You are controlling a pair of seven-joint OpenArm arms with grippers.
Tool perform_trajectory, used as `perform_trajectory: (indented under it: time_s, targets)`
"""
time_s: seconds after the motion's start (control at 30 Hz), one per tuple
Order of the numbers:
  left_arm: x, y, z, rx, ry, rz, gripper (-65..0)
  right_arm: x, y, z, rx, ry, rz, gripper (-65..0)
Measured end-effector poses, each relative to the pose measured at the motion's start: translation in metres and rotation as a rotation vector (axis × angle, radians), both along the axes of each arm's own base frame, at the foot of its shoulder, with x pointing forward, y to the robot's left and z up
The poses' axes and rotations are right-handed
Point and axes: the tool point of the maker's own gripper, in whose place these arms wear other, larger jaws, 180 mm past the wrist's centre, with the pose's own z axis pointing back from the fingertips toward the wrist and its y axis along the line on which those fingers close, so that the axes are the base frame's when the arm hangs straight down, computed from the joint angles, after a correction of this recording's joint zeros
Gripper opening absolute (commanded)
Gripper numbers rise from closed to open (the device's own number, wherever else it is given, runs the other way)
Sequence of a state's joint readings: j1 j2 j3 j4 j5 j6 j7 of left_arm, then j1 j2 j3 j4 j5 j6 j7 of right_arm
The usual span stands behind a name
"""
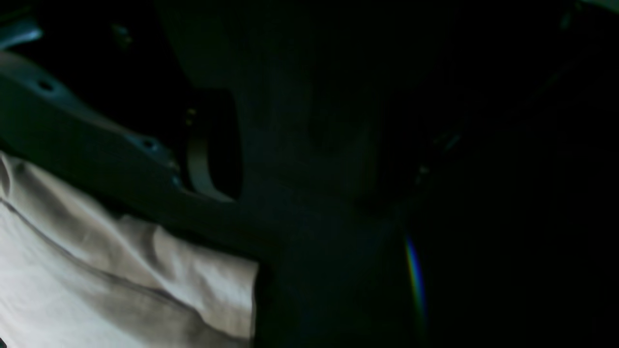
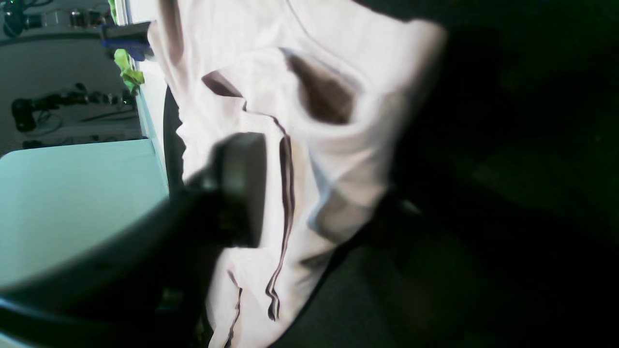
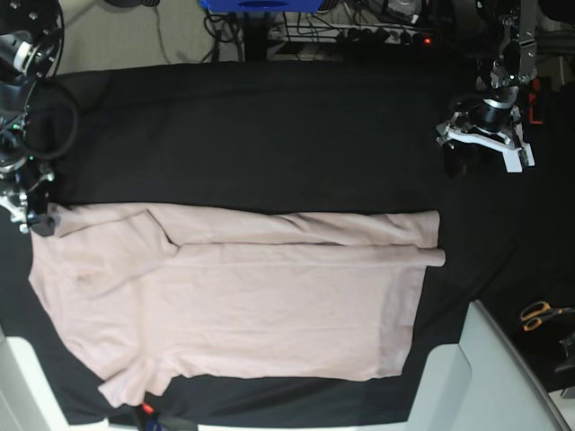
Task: Fold the T-shirt properly
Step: 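Open both grippers and raise them off the folded shirt, then lower both grippers and grasp the folded edge of the shirt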
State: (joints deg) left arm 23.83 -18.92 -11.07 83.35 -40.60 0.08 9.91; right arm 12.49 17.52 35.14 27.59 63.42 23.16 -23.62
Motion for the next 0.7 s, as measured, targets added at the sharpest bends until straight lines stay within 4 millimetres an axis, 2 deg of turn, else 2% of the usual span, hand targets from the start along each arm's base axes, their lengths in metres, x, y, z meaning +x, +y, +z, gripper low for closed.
perform_trajectory:
  time_s: [0.07, 0.17, 0.23, 0.43, 0.6, 0.7]
  targets:
    - [0.002, -0.005, -0.002, -0.018, -0.006, 0.015, -22.1, 0.001, -0.001, 0.0, 0.001, 0.0, -0.003, -64.4]
    - [0.009, -0.009, -0.005, -0.041, -0.014, 0.03, -21.9, 0.0, -0.001, 0.0, 0.003, 0.002, -0.003, -62.9]
    - [0.017, -0.009, -0.01, -0.059, -0.024, 0.058, -21.9, 0.0, -0.001, 0.0, 0.002, 0.002, -0.003, -64.4]
    - [0.033, -0.021, -0.037, -0.132, 0.008, 0.12, -22.1, -0.001, 0.0, -0.001, 0.002, -0.002, -0.003, -64.7]
    - [0.06, -0.034, -0.04, -0.182, -0.023, 0.148, -22.2, -0.001, 0.0, -0.001, 0.0, 0.001, 0.003, -64.8]
    - [0.07, -0.041, -0.041, -0.229, -0.047, 0.181, -22.2, -0.001, 0.0, -0.001, 0.0, 0.001, 0.004, -64.8]
